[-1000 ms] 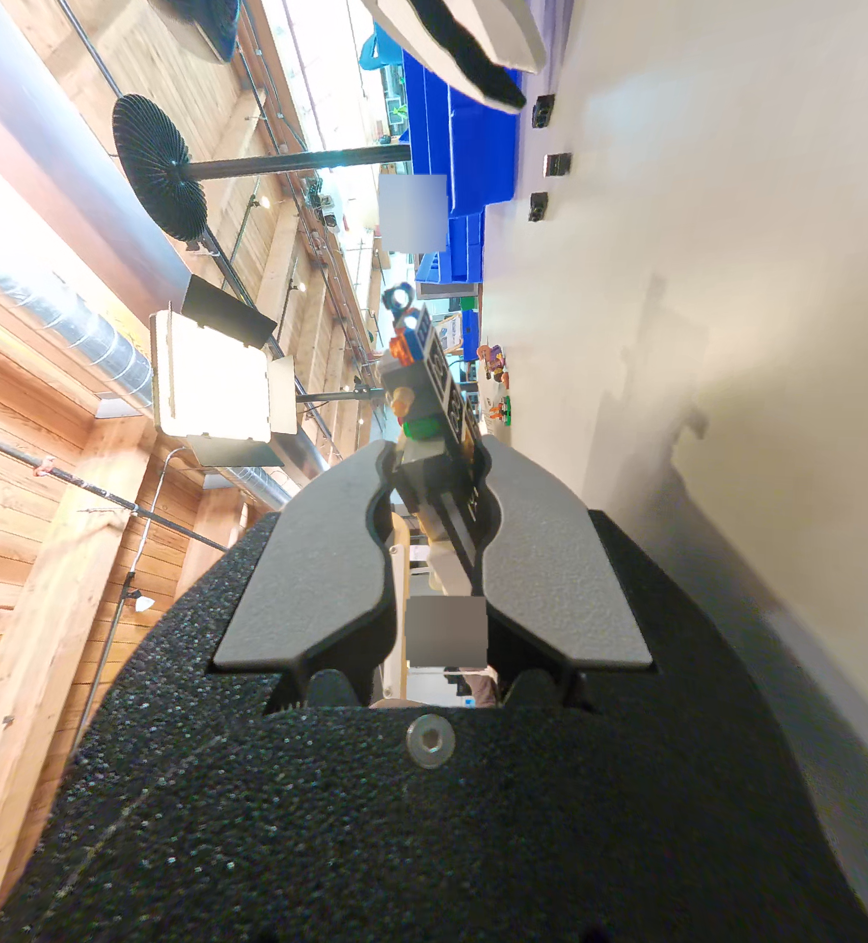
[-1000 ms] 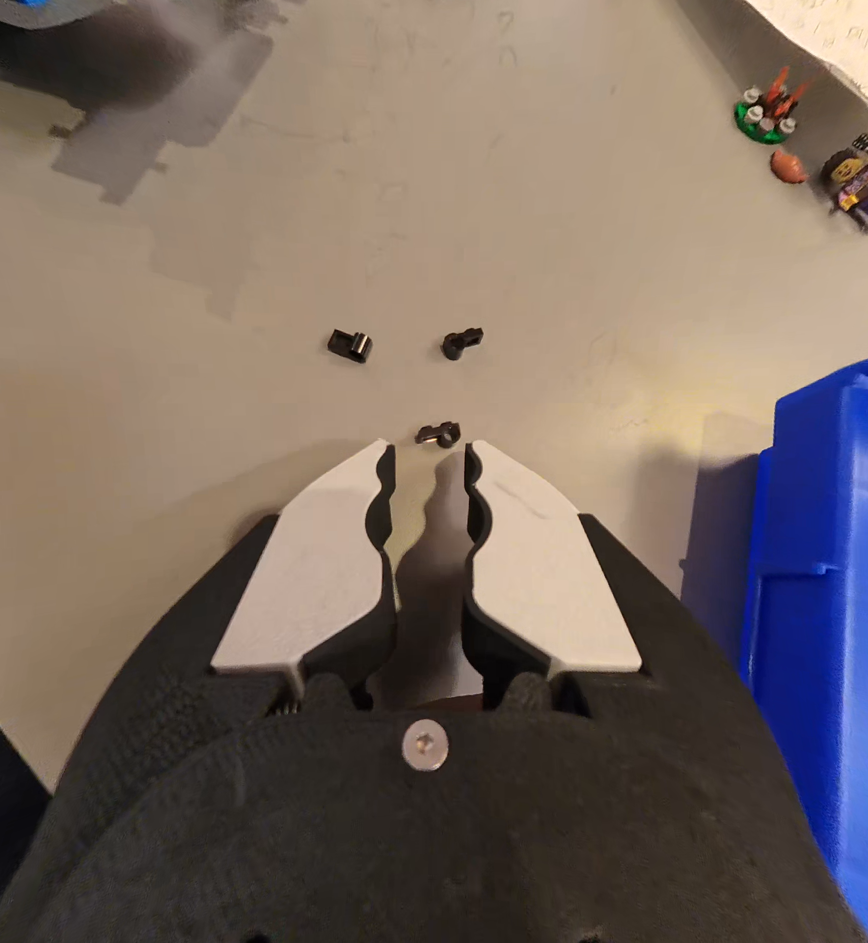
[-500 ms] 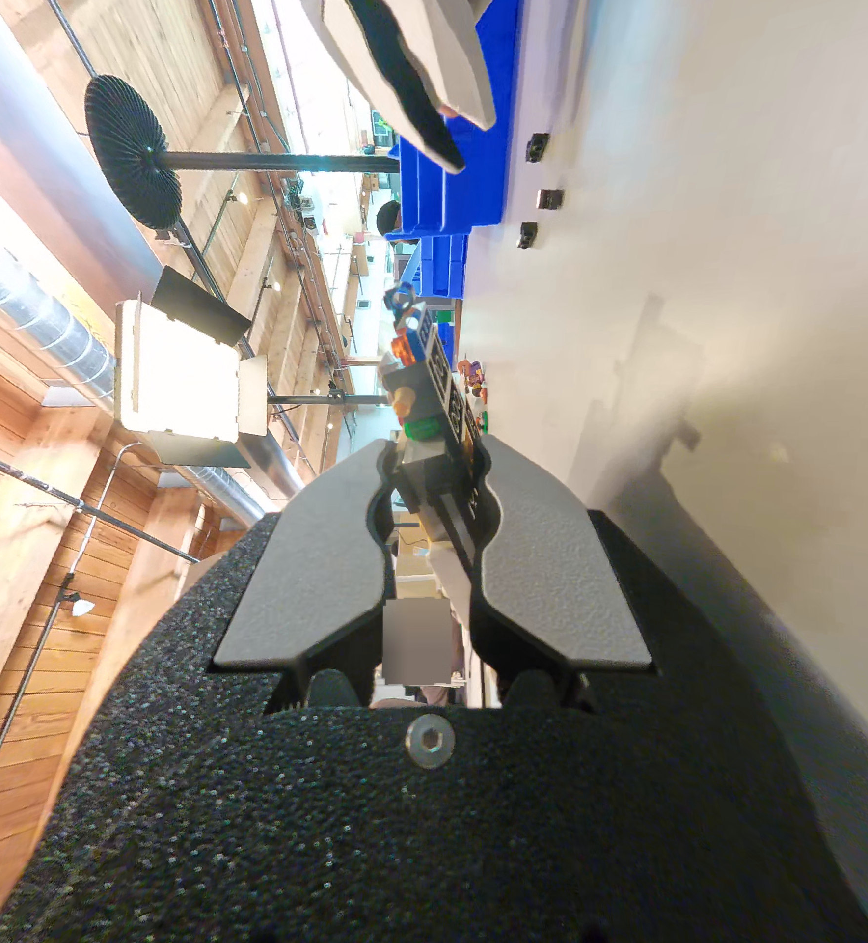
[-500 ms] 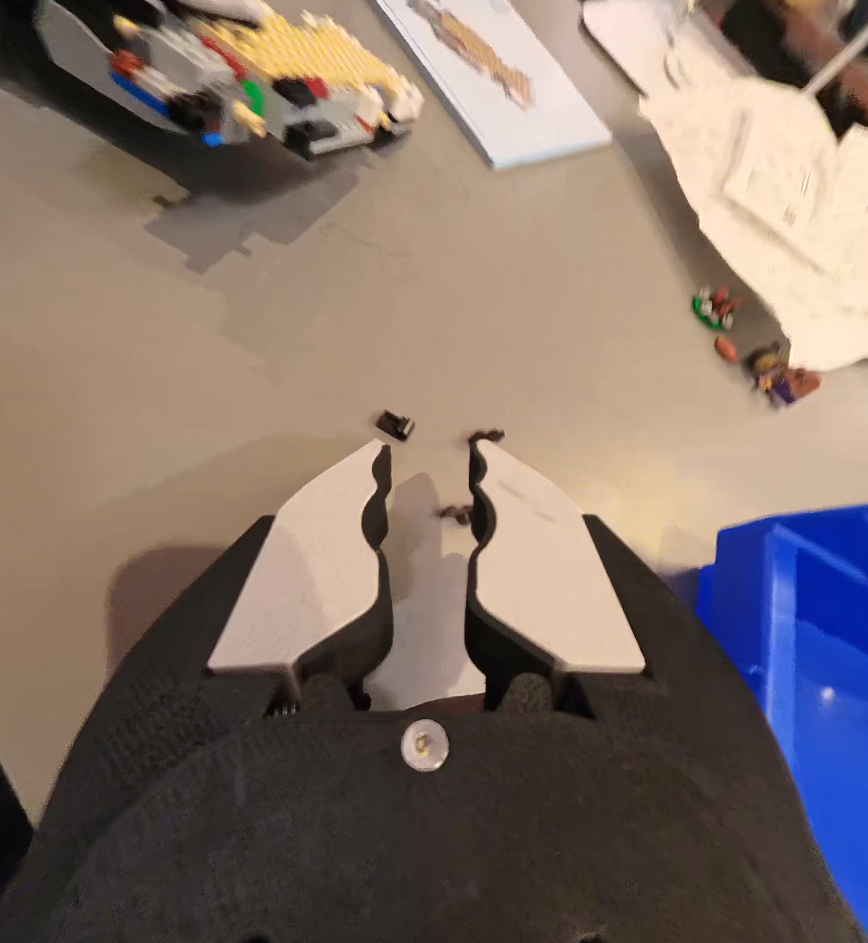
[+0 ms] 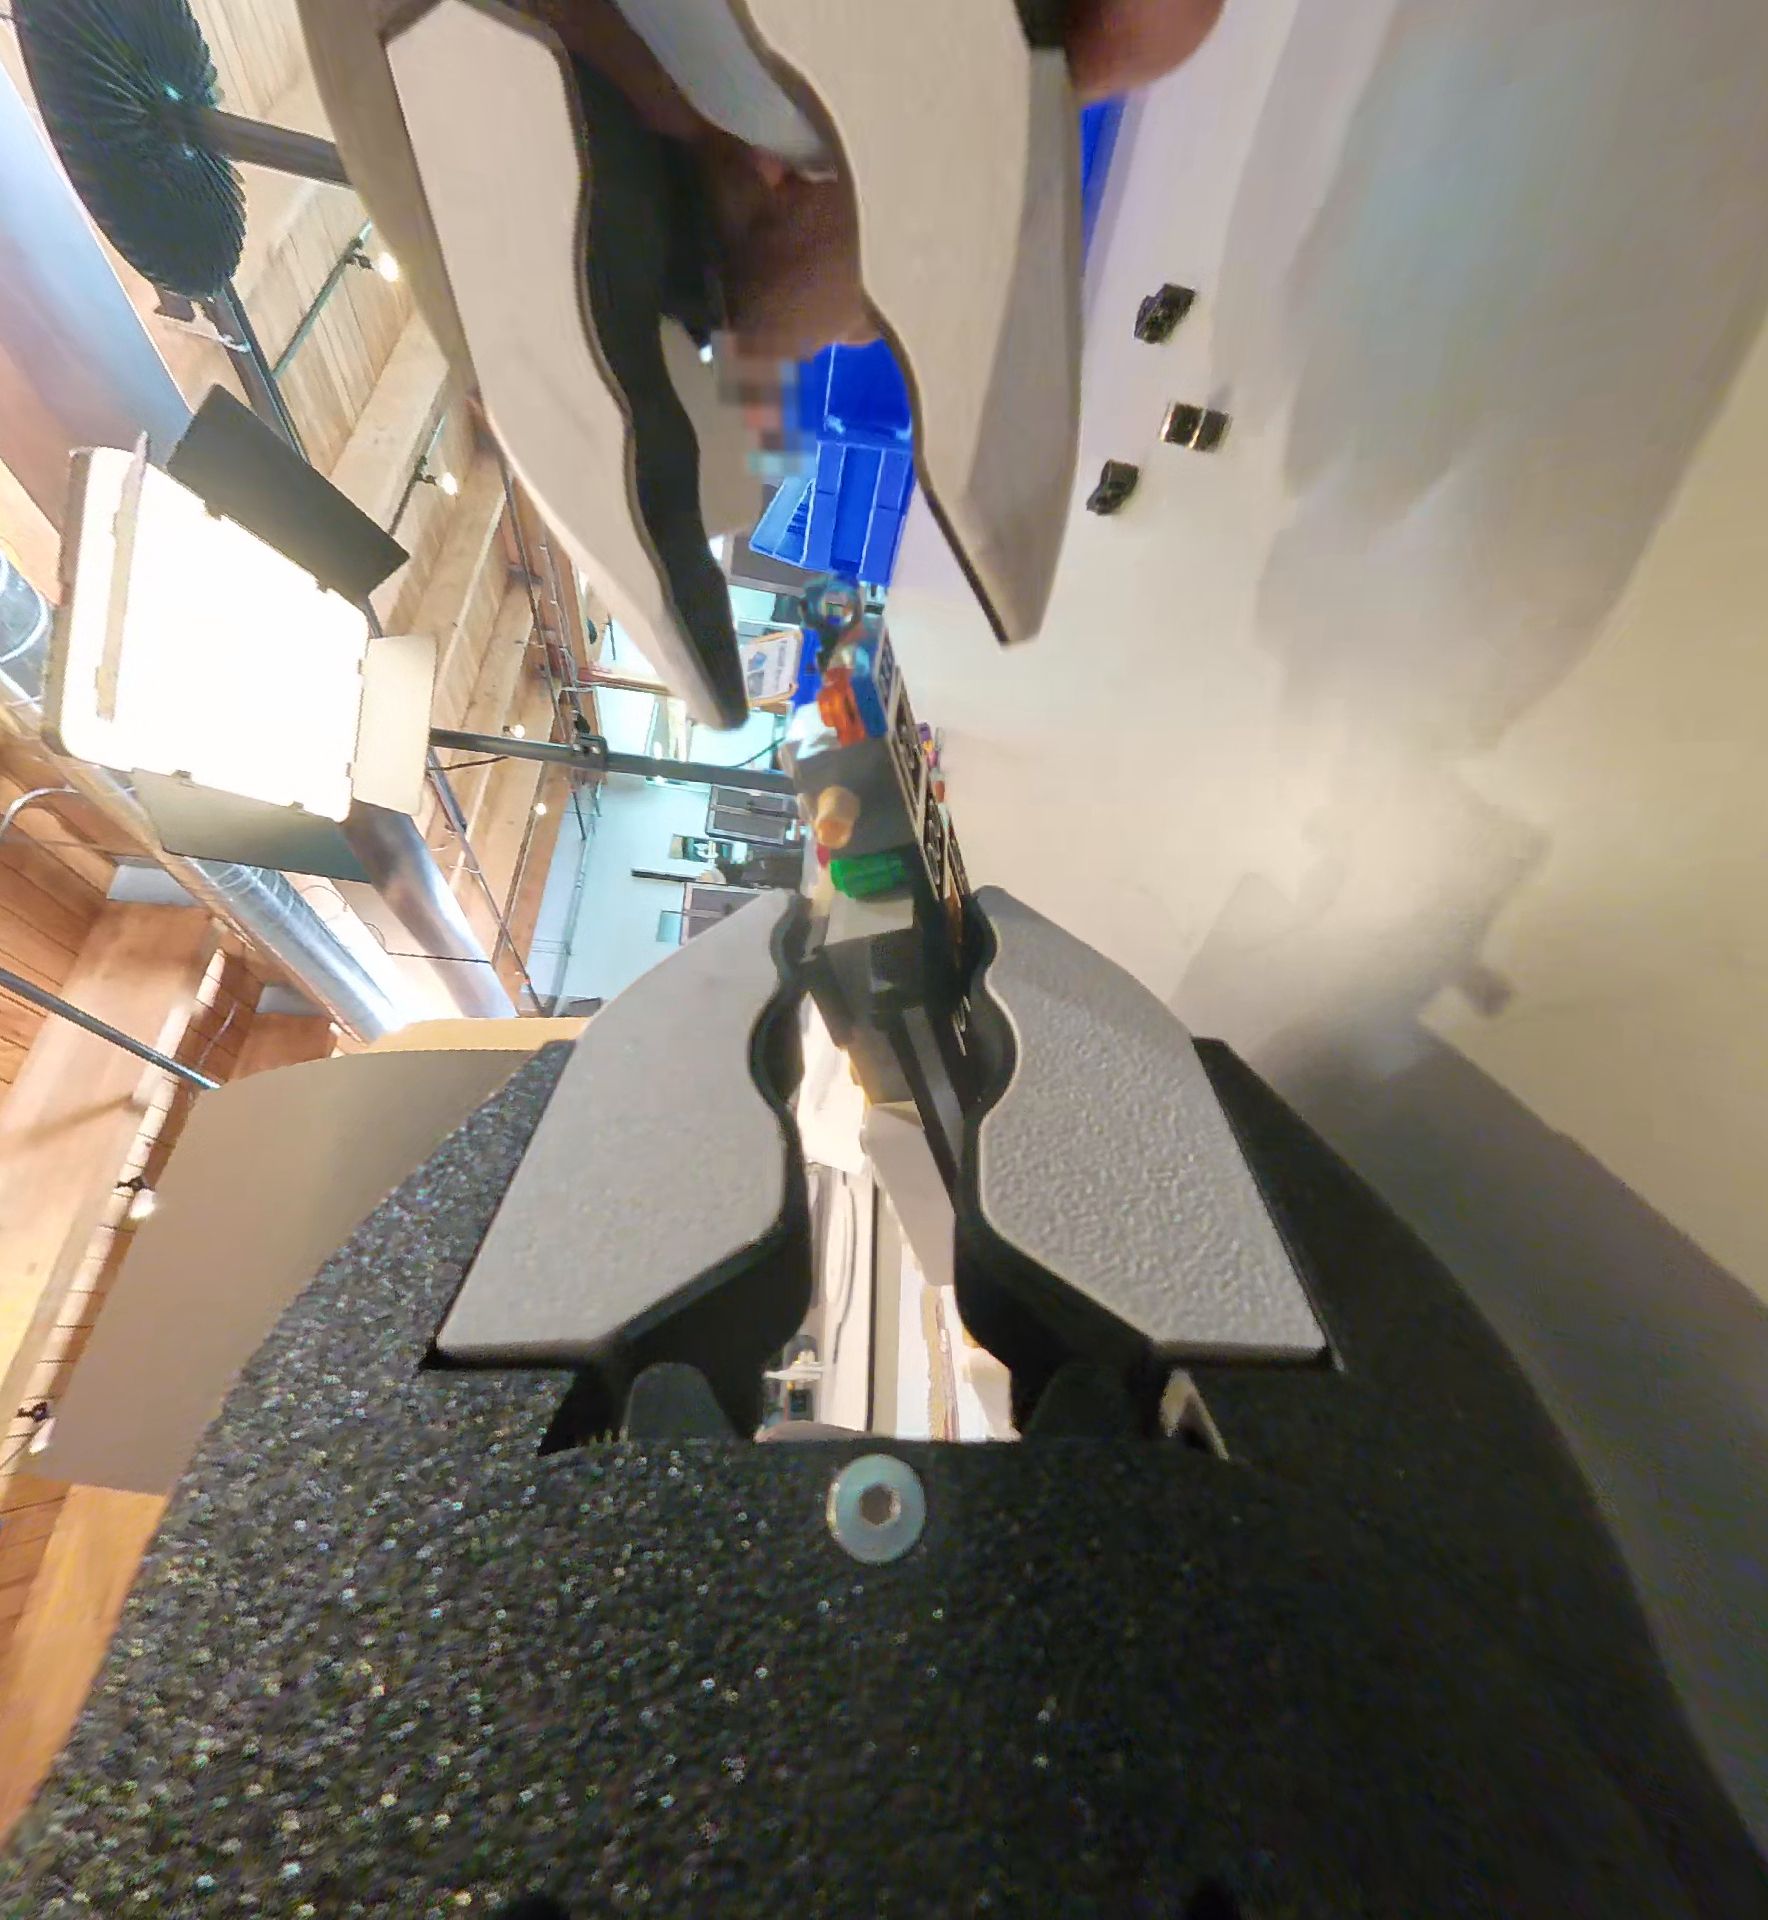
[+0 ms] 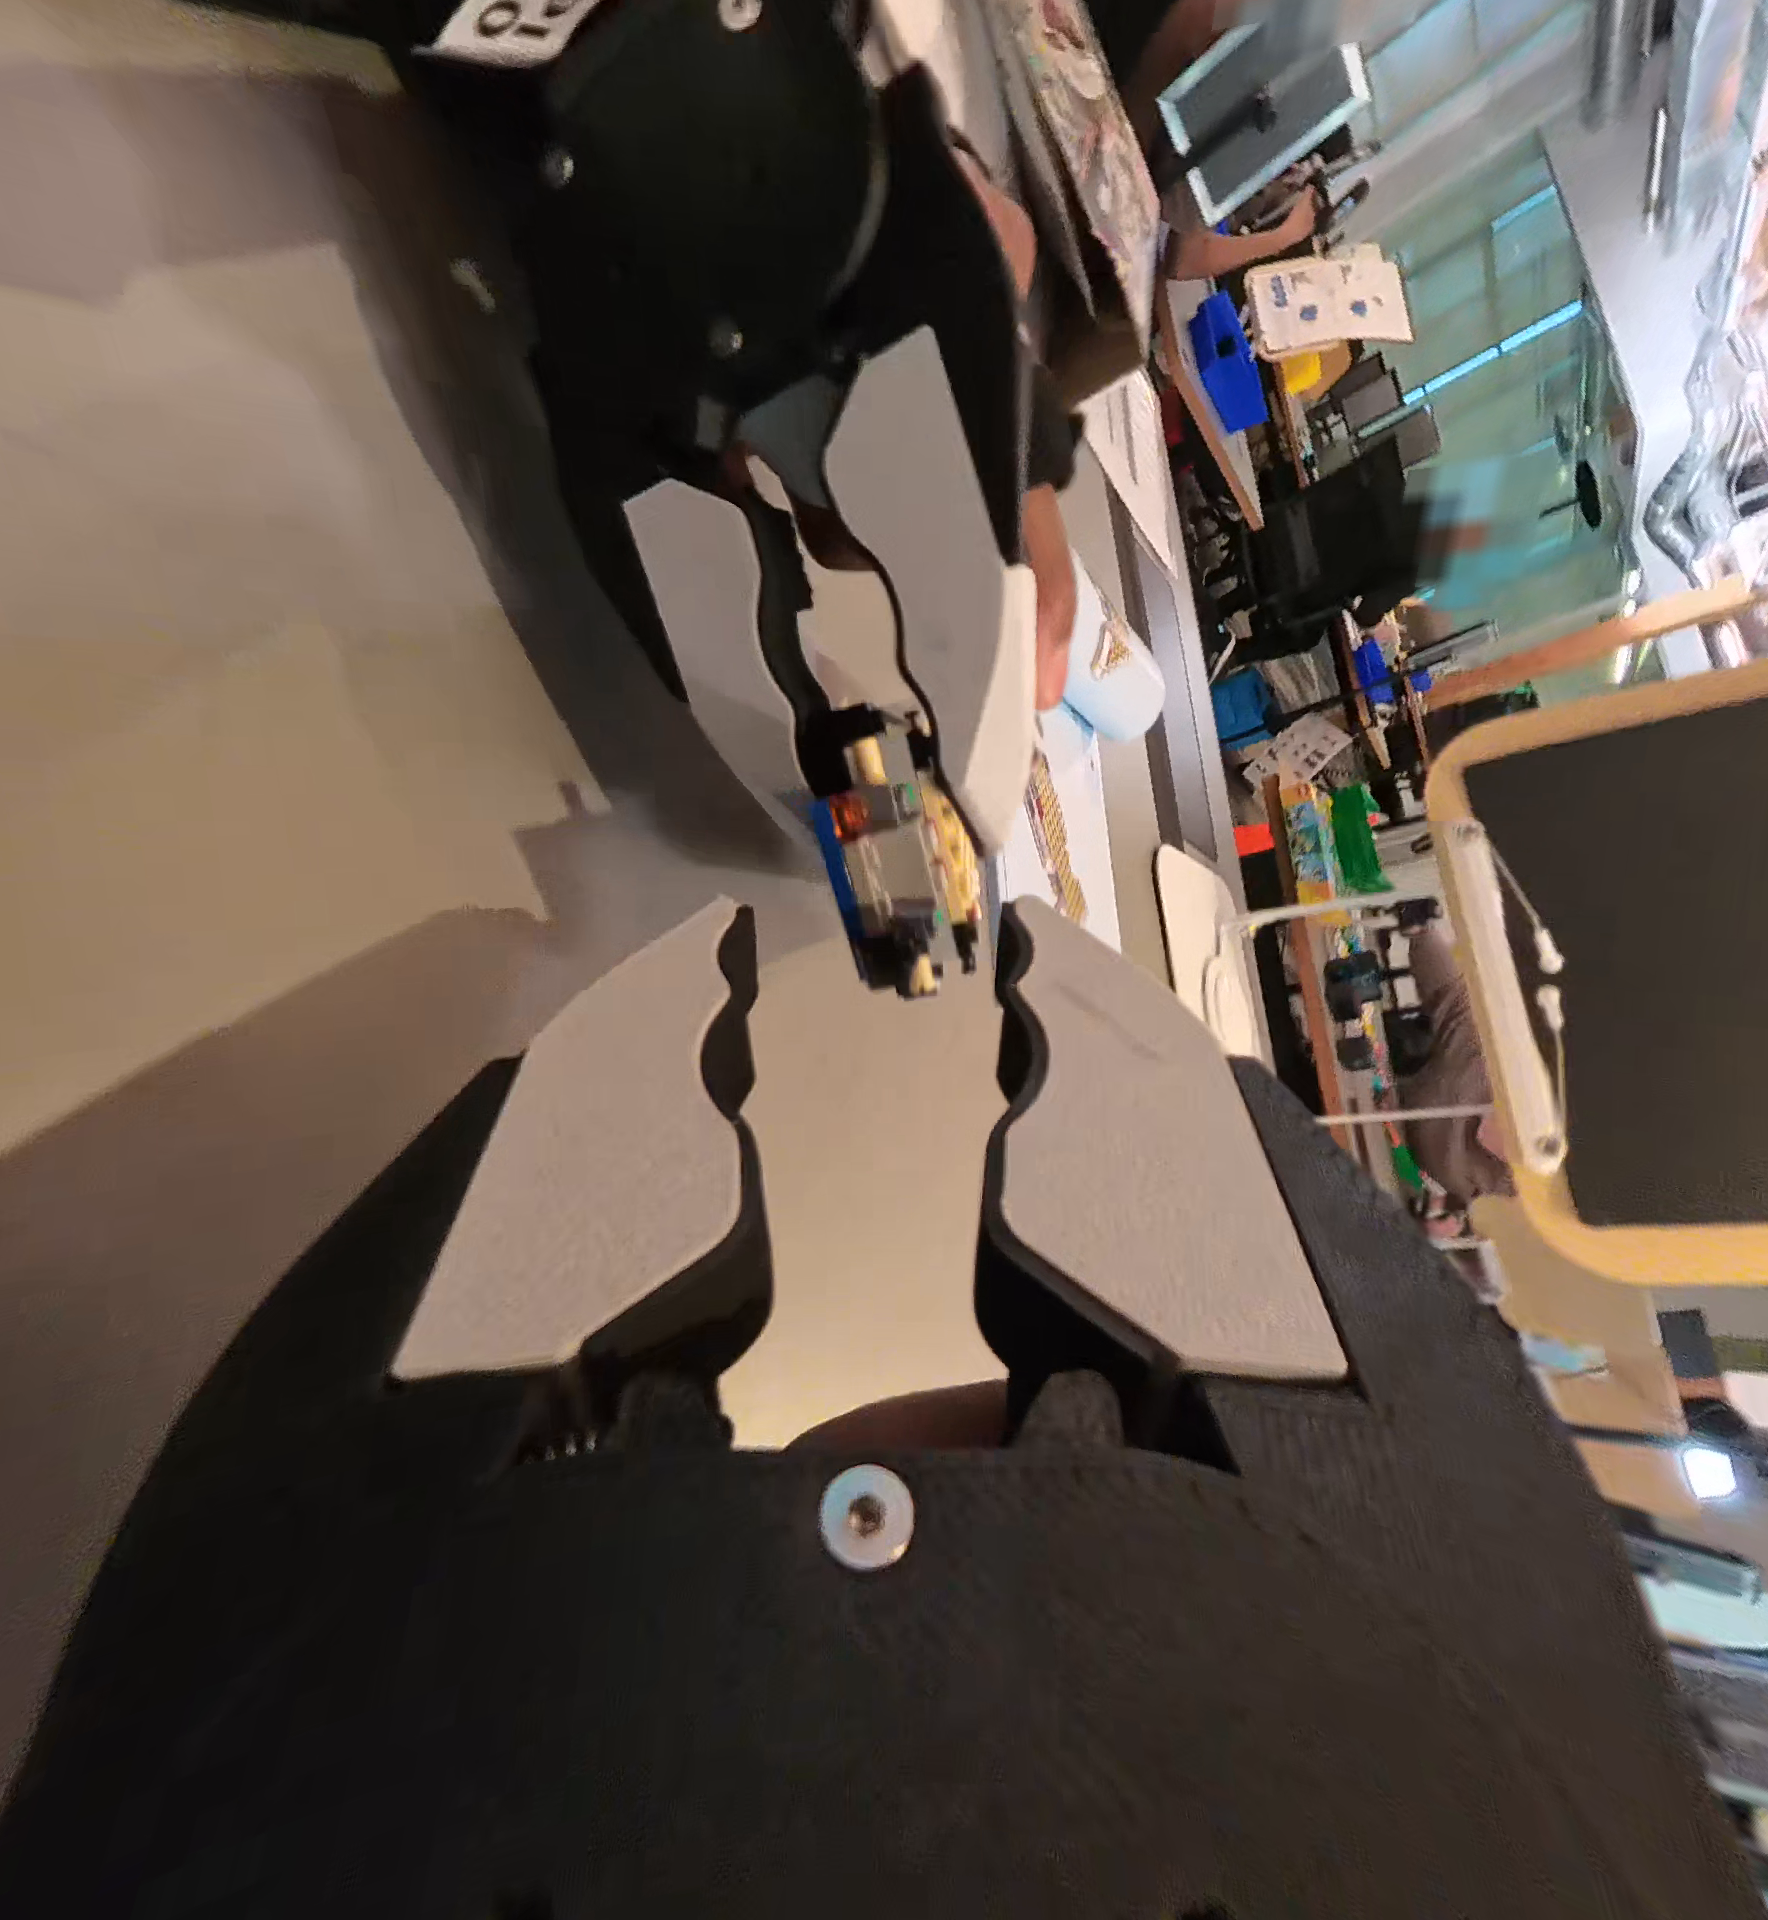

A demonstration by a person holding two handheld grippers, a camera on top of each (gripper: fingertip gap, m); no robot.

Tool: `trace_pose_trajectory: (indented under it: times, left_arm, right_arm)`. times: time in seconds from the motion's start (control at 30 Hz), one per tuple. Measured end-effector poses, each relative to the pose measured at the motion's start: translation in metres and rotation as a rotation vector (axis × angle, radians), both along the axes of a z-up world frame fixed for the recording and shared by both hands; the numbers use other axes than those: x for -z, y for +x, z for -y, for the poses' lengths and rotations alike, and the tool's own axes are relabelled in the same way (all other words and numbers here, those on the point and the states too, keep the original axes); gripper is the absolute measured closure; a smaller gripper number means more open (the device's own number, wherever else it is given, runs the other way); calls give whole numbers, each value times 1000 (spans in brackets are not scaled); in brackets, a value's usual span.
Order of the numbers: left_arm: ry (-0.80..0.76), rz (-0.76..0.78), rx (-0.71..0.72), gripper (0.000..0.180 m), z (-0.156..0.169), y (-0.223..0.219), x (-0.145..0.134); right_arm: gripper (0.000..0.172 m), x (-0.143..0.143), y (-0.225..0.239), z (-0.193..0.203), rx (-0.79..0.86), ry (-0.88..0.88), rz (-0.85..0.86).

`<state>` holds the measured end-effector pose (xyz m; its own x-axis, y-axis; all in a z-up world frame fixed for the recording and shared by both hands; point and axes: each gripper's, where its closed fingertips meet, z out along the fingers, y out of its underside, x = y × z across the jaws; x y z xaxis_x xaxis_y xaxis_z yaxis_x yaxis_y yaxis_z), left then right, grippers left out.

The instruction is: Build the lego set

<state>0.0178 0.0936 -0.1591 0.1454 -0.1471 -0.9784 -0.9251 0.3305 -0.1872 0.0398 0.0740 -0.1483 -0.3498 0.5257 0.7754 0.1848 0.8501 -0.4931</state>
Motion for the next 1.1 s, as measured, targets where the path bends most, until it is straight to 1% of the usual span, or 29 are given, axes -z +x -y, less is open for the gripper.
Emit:
trace_pose_trajectory:
  times: [0.1, 0.13, 0.17, 0.2, 0.3, 0.37, 0.47, 0.53, 0.67, 0.77, 0.83, 0.97, 1.1]
  left_arm:
    - [-21, 16, -3, 153, -1, -1, -1]
    - [-27, 22, -2, 153, -1, -1, -1]
    - [-33, 30, -2, 154, -1, -2, -2]
    - [-38, 44, -8, 154, -2, -3, -3]
    - [-84, 111, -11, 154, -3, -6, -6]
    - [-135, 199, -7, 153, -4, -7, -11]
    - [-262, 348, 17, 143, -3, -5, -17]
    - [-295, 400, 15, 141, -4, -5, -21]
    - [-321, 389, -7, 139, -7, -5, -20]
    - [-356, 402, 2, 139, -8, -1, -18]
    - [-372, 413, 10, 142, -8, 0, -18]
    - [-377, 397, -19, 144, -11, -3, -15]
    - [-391, 419, -32, 147, -12, -4, -15]
  right_arm:
    - [132, 1, -12, 2, -6, 49, 3]
    - [137, 0, -15, 1, 3, 64, 1]
    - [147, 0, -18, -1, 13, 75, -1]
    - [150, -1, -20, -2, 18, 78, 1]
    - [150, -6, -23, -4, 29, 26, -3]
    - [151, -10, -26, -7, 42, -15, -9]
    - [152, -18, -27, -13, 51, -68, -20]
    - [152, -22, -28, -14, 44, -96, -24]
    - [152, -27, -29, -13, 30, -125, -21]
    - [152, -28, -29, -11, 17, -108, -12]
    - [152, -27, -30, -9, 8, -99, -11]
    - [152, -27, -31, -5, -7, -88, -9]
    - [152, -27, -33, -2, -17, -84, -11]
